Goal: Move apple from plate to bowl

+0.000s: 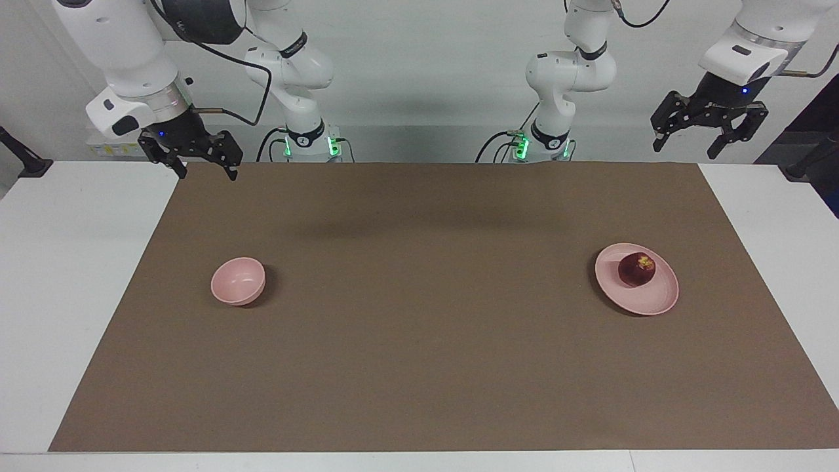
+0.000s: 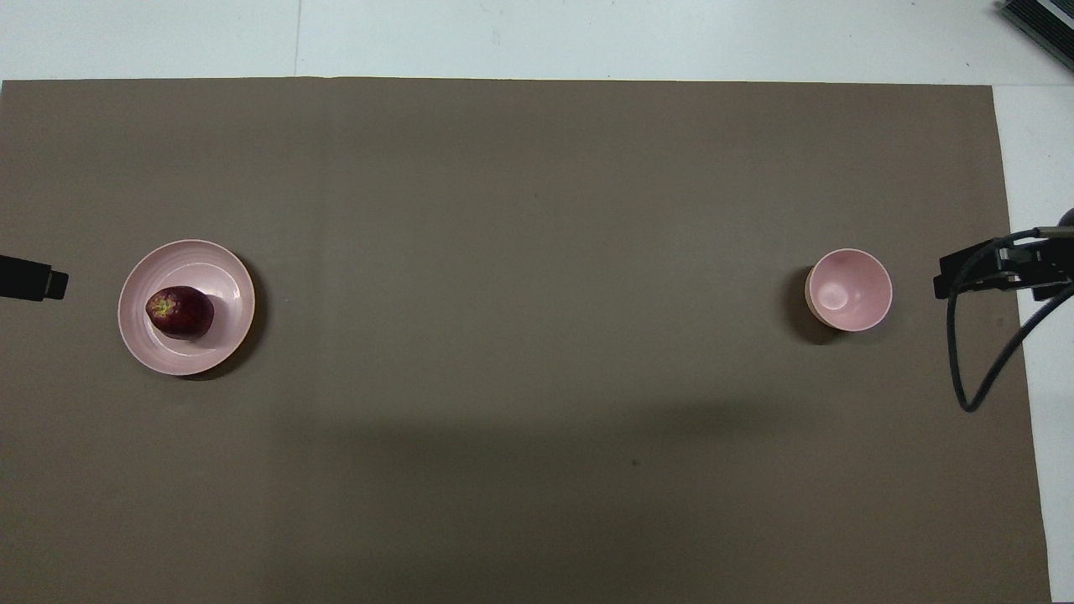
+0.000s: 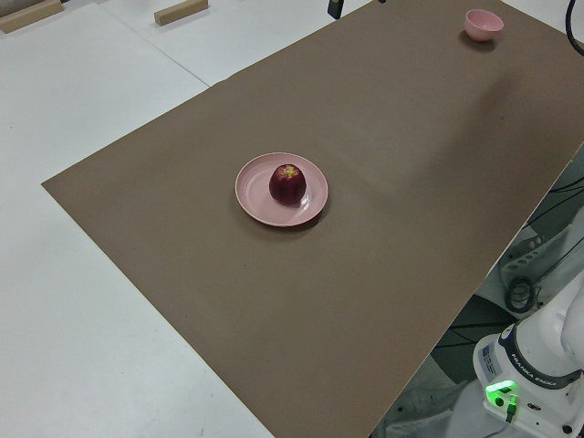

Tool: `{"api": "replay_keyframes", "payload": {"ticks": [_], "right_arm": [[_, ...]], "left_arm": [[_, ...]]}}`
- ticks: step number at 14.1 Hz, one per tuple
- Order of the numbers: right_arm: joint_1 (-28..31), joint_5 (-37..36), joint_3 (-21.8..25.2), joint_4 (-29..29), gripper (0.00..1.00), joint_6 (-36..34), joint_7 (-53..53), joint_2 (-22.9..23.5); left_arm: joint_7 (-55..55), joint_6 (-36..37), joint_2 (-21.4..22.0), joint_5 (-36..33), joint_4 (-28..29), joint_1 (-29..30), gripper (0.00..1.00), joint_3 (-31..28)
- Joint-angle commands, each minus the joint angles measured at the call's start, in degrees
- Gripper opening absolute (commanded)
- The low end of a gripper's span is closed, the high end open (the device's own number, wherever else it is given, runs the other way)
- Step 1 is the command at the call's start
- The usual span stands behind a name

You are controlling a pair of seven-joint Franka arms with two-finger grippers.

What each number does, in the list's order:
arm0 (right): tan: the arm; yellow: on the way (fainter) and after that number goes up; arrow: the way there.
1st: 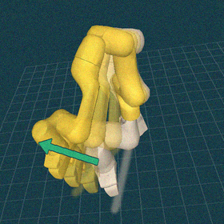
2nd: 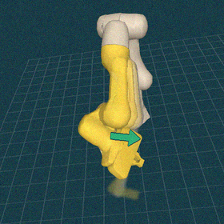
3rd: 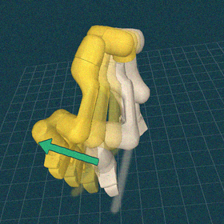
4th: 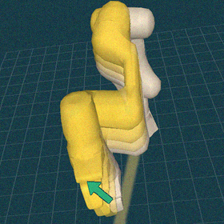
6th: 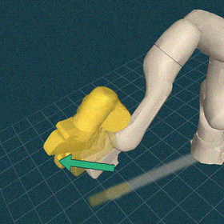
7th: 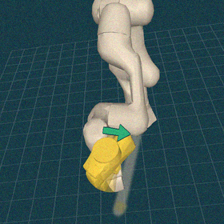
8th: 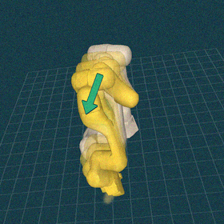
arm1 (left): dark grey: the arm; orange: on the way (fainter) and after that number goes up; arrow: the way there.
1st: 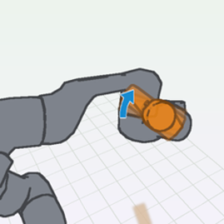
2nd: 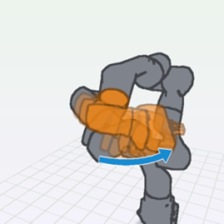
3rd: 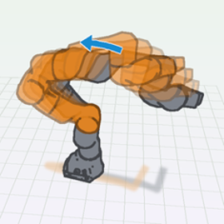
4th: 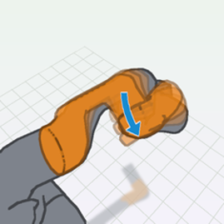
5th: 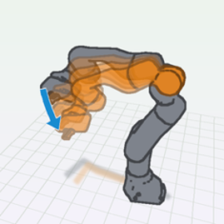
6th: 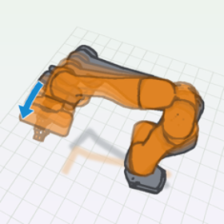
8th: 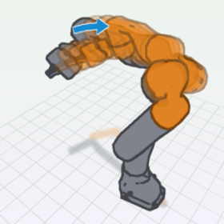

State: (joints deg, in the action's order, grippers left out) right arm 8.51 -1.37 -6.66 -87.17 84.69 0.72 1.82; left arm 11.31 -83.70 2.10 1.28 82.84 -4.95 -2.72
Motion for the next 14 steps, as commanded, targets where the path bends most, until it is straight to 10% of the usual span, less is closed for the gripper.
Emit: {"api": "replay_keyframes", "payload": {"ticks": [1,14], "right_arm": [[0.63,0.49,-0.11,0.24,1.00,-0.05,-1.25,-0.15],[0.55,0.49,-0.10,0.16,1.00,-0.05,-0.63,-0.23]], "left_arm": [[-0.50,1.07,0.71,-0.58,0.04,-0.41,1.00,-0.35],[-0.33,-1.47,3.16,-1.19,4.16,2.23,1.00,-0.53]]}}
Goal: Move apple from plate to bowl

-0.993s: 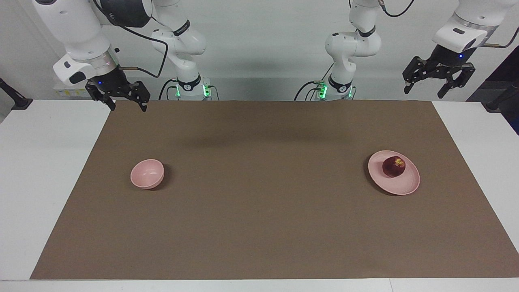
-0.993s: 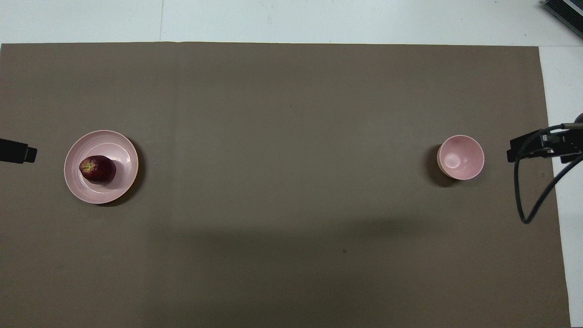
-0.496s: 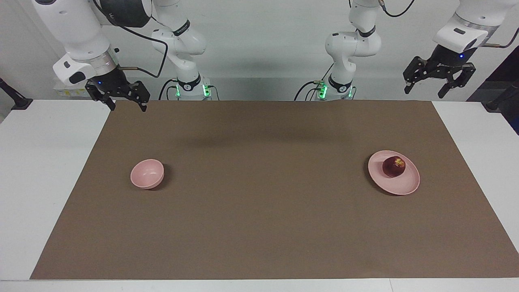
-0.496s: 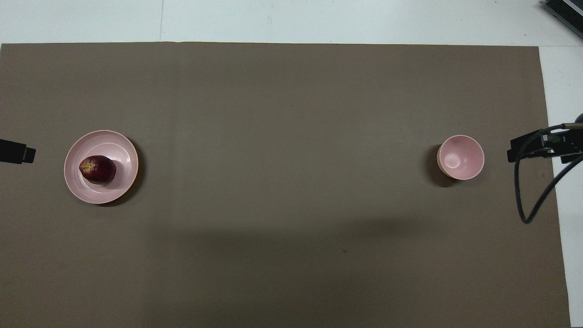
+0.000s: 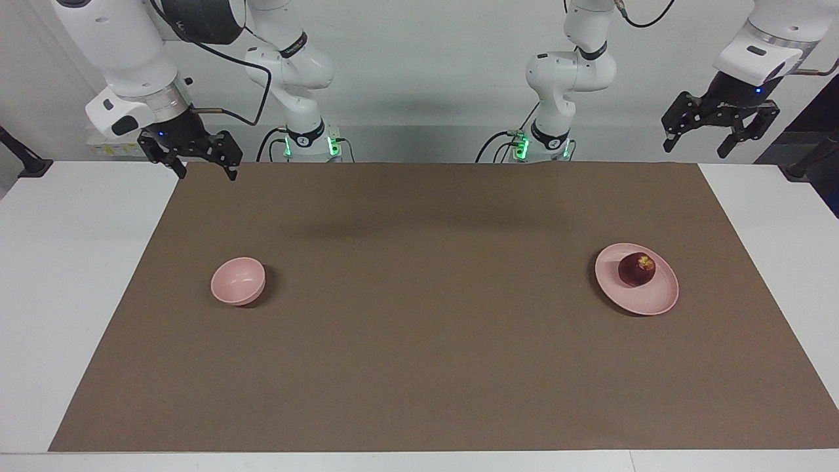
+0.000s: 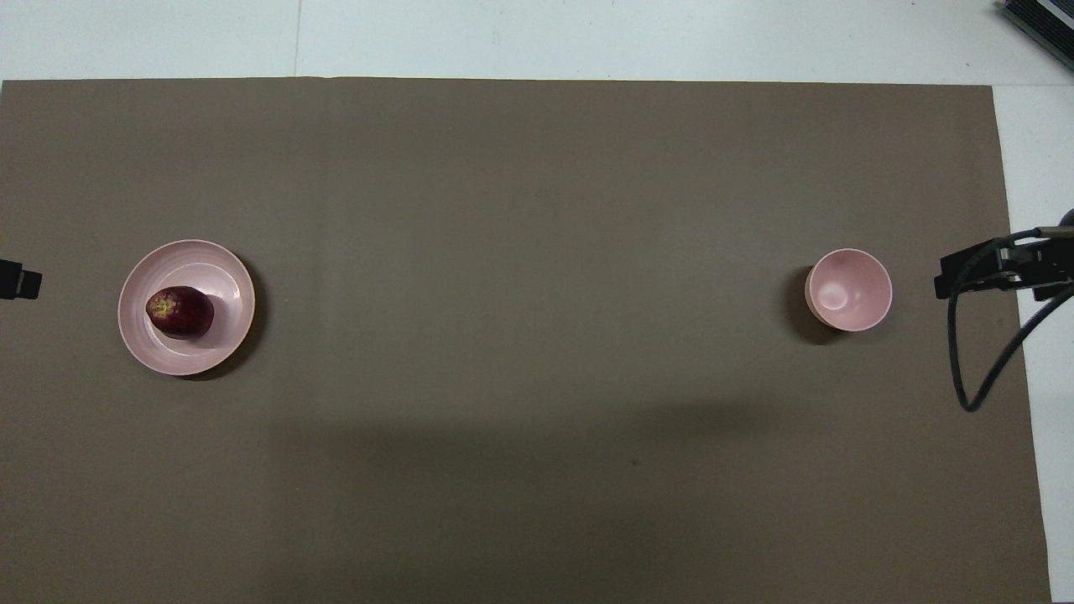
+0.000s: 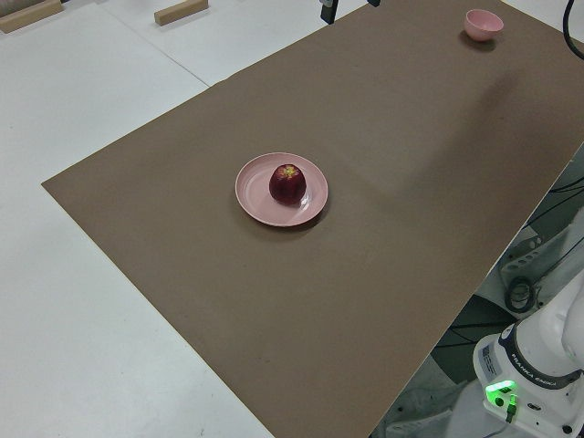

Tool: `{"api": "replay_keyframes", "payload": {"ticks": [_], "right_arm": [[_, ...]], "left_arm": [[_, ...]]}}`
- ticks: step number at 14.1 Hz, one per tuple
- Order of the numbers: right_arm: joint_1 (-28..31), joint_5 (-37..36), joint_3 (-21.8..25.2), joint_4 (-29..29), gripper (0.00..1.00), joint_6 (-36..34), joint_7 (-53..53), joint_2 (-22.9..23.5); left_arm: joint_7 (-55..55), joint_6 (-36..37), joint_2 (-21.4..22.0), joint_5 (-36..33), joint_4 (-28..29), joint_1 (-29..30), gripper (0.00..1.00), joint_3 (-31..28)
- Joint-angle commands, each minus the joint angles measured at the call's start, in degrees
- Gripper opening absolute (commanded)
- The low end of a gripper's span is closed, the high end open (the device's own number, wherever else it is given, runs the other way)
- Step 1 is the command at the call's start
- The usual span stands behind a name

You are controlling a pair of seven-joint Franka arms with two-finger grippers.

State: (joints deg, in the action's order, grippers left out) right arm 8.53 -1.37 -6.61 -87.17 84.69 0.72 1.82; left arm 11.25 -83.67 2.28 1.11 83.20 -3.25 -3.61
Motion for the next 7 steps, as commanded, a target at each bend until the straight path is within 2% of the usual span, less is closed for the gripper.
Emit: {"api": "replay_keyframes", "payload": {"ticks": [1,5,7], "right_arm": [[0.52,0.58,-0.16,0.16,1.00,-0.05,-0.81,-0.23],[0.61,0.49,-0.16,-0.98,1.00,-0.14,-0.81,-0.76],[0.61,0.49,-0.07,-4.31,1.00,0.13,-0.81,-2.94]], "left_arm": [[-0.09,-2.54,3.60,-1.02,5.38,0.52,1.00,0.36],[-0.35,-5.10,3.70,-1.02,8.55,0.52,1.00,0.45],[-0.36,-7.28,4.39,-1.02,11.79,0.87,1.00,0.36]]}}
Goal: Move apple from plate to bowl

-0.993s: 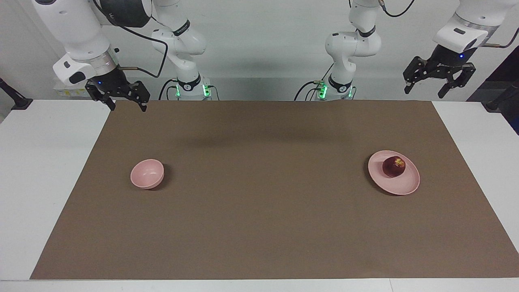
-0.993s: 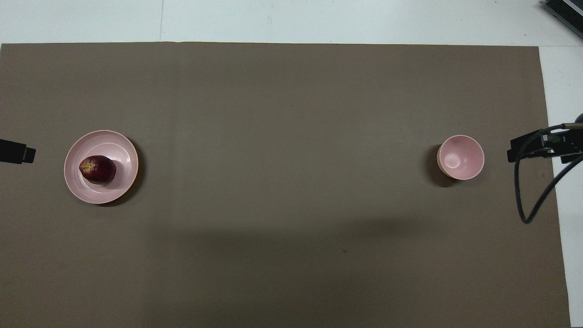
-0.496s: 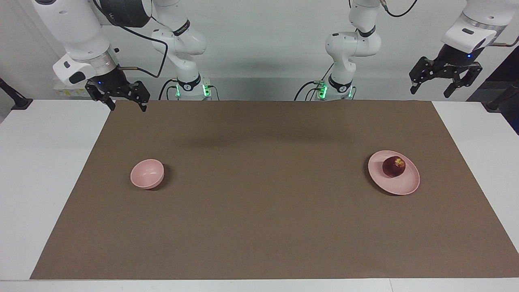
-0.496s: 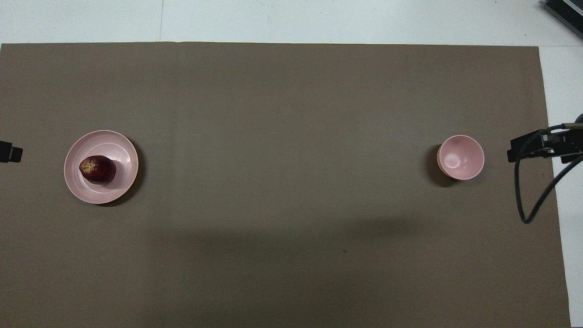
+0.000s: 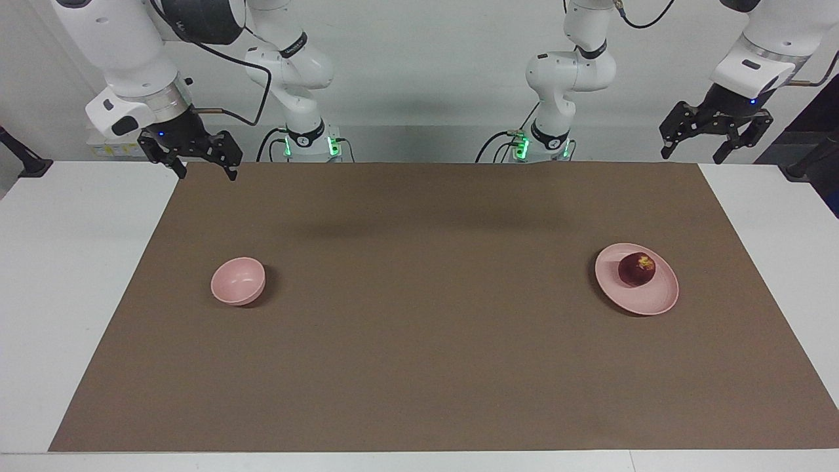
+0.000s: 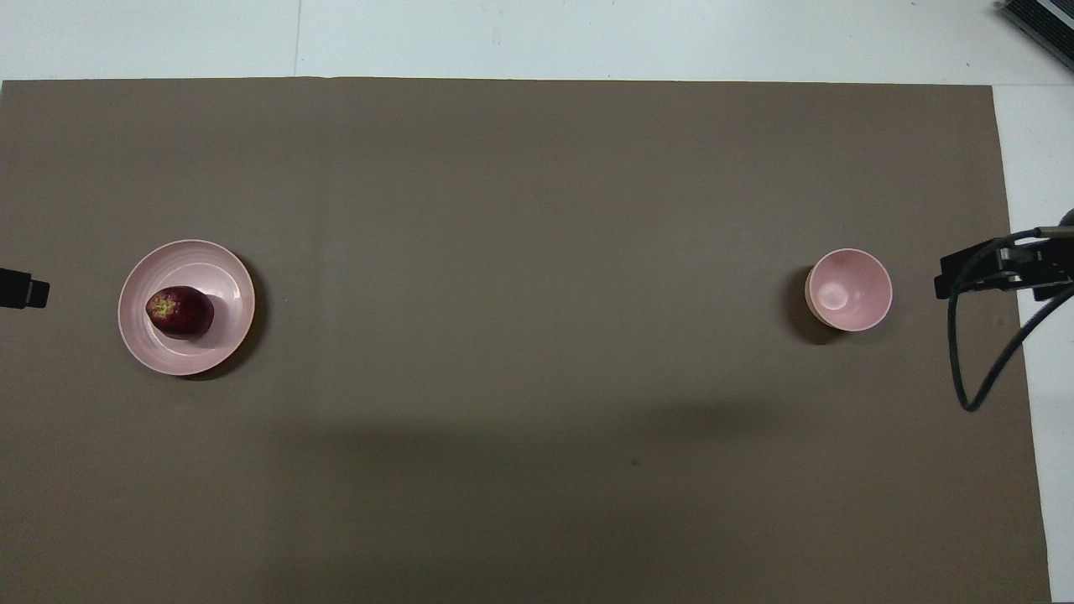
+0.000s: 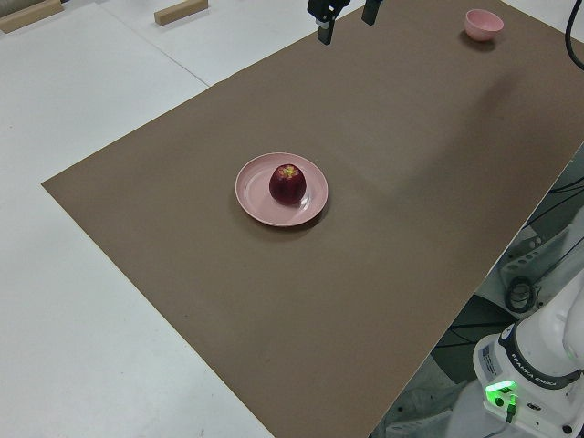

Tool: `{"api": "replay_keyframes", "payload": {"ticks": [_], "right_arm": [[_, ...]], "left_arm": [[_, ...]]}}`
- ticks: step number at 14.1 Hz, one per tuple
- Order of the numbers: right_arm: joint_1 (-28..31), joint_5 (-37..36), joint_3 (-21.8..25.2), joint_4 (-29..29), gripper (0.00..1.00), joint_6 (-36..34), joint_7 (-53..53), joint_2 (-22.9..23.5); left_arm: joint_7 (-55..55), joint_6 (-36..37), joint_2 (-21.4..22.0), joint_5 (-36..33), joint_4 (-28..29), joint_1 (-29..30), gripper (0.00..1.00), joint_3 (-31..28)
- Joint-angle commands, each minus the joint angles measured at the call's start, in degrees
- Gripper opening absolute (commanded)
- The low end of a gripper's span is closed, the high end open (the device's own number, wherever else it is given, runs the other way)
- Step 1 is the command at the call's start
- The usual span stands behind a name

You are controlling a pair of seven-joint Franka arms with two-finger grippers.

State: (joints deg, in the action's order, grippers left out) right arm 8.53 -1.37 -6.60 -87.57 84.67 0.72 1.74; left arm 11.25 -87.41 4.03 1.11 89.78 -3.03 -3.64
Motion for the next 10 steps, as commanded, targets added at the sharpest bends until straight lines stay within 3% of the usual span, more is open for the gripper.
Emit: {"api": "replay_keyframes", "payload": {"ticks": [1,7,10], "right_arm": [[0.78,0.49,0.10,-5.50,1.00,0.23,-0.46,-3.93],[0.43,0.49,0.10,-10.51,1.00,3.57,1.39,-6.23],[0.26,0.67,0.01,-14.37,1.00,3.75,1.48,-6.23]], "left_arm": [[-0.36,-5.56,3.00,-1.02,7.06,1.01,1.00,0.39],[-0.27,-21.99,2.91,-1.02,21.55,1.54,1.00,0.48],[0.17,-27.97,1.78,-1.02,25.61,3.99,1.00,0.48]]}}
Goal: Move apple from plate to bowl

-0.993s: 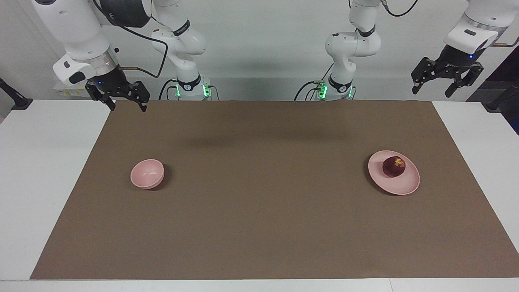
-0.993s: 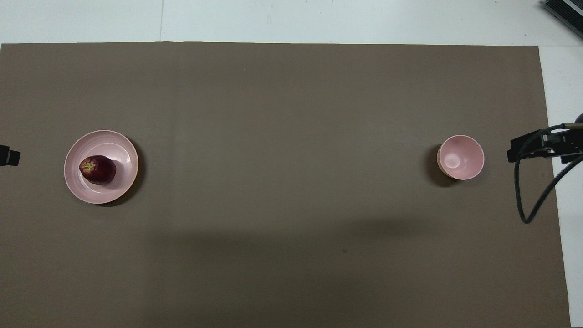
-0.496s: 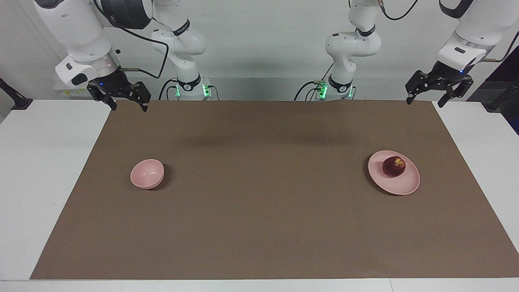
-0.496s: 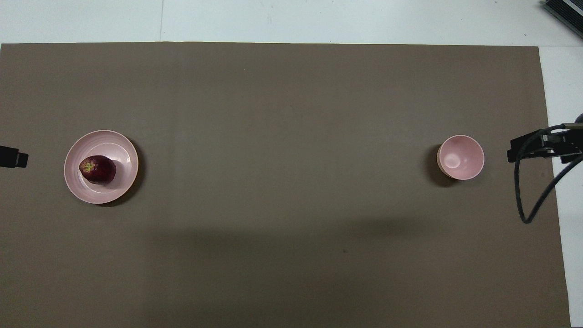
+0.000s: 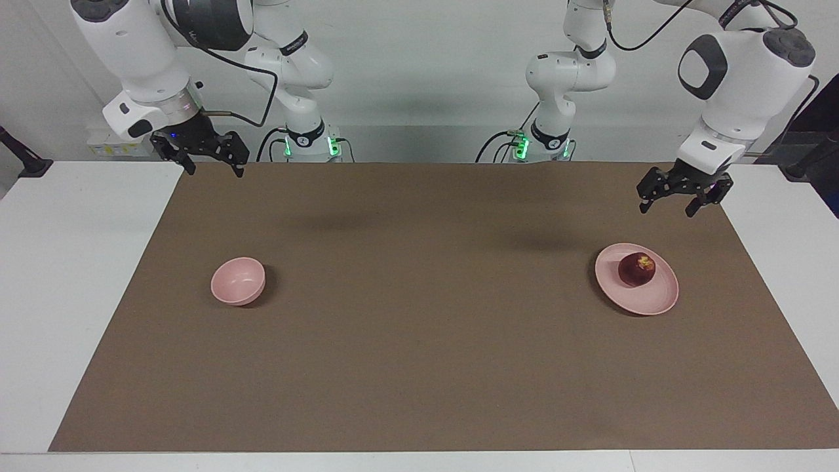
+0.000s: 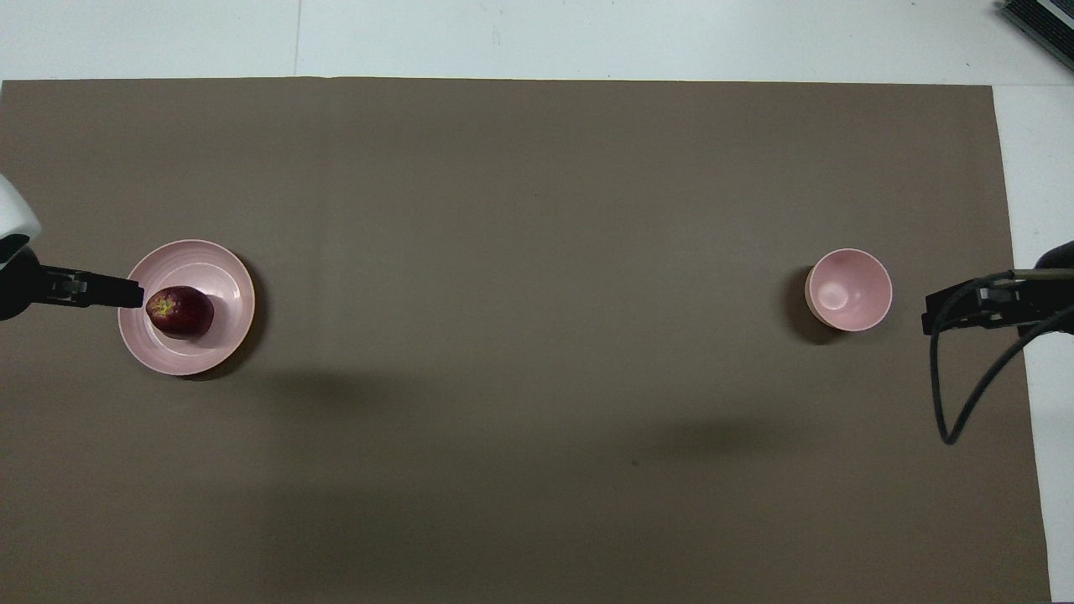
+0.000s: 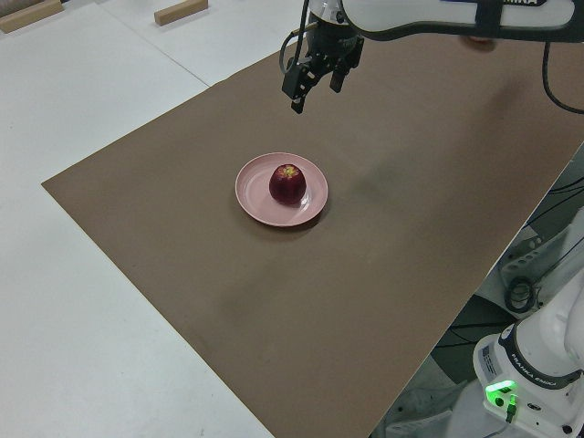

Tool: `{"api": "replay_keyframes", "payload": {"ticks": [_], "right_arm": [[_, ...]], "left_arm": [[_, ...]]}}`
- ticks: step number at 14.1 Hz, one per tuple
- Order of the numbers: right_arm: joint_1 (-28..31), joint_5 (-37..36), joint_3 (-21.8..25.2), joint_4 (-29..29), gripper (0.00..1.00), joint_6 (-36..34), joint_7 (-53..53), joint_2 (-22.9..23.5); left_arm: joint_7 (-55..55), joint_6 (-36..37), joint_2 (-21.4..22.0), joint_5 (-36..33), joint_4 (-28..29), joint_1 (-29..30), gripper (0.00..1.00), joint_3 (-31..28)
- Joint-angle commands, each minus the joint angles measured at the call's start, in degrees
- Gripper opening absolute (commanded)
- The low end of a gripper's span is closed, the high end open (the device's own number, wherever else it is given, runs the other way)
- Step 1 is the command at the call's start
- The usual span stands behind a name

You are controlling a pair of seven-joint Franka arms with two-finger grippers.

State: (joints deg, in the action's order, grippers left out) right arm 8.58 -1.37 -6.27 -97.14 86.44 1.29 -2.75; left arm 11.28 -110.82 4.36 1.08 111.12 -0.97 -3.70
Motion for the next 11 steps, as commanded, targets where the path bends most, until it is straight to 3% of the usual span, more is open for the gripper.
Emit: {"api": "replay_keyframes", "payload": {"ticks": [1,4,8,11], "right_arm": [[0.12,1.01,-0.41,-6.72,1.00,3.98,0.90,-1.30],[-0.93,4.18,-0.32,-14.20,1.00,12.41,0.99,-1.12],[-1.46,4.27,-0.41,-15.71,1.00,15.42,1.17,-0.60],[-1.99,9.70,-0.41,-16.50,1.00,18.06,5.20,0.90]], "left_arm": [[0.15,-7.80,0.83,-0.99,6.28,2.02,1.00,0.53],[0.41,-17.30,-2.85,-0.99,10.51,2.82,1.00,0.53],[0.32,-25.39,-8.84,-0.99,12.01,2.82,1.00,0.53],[0.33,-26.89,-11.21,-0.99,13.59,3.17,1.00,0.53]]}}
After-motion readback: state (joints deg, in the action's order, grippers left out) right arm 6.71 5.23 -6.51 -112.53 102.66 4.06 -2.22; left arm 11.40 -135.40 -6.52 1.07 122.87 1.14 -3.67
